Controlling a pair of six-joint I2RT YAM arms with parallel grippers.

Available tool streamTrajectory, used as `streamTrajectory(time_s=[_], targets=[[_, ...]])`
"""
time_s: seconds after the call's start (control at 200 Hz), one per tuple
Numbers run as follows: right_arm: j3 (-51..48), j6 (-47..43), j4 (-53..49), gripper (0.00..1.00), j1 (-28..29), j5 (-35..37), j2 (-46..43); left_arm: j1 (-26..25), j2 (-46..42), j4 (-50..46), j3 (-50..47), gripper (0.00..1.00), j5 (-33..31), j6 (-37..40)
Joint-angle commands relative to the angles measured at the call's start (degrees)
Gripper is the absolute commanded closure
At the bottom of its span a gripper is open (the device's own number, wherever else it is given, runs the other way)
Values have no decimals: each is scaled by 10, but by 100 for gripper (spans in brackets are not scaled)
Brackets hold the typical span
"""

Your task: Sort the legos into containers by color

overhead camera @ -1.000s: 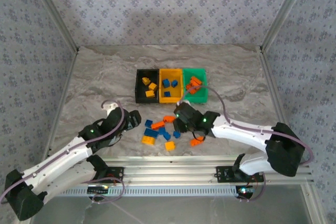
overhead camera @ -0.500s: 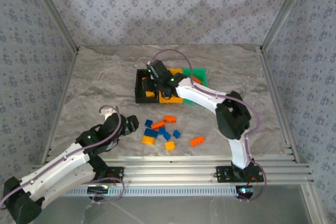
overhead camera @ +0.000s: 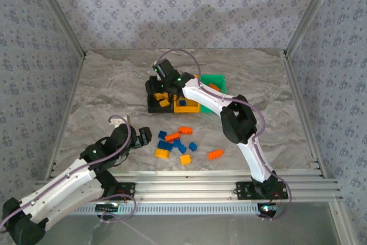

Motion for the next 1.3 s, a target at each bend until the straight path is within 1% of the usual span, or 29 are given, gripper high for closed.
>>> streamTrajectory(time_s=[0.0,0.14,0.32,0.42,0.49,0.619,0.744,0.969,1.089,1.299], targets=[[-18,6,8,29,0,2,-64,6,9,20,10,0,17,33],[-148,26,69,28,-1,20,-160,8,47,38,30,0,34,57],[-321,41,115,27,-4,57,-297,8,130,80,67,1,72,96],[-412,51,128,27,-9,76,-373,4,189,105,95,5,105,125],[-484,66,137,27,-16,82,-426,-7,242,106,124,8,116,146],[-578,88,144,26,-23,93,-501,-45,346,96,179,16,124,185],[-637,105,134,26,-28,106,-550,-79,425,95,215,22,110,212],[-701,130,128,26,-44,117,-615,-100,533,92,287,25,103,259],[-712,133,118,26,-49,119,-640,-104,585,69,332,24,88,269],[-732,134,109,25,-57,125,-676,-104,627,76,351,19,74,291]])
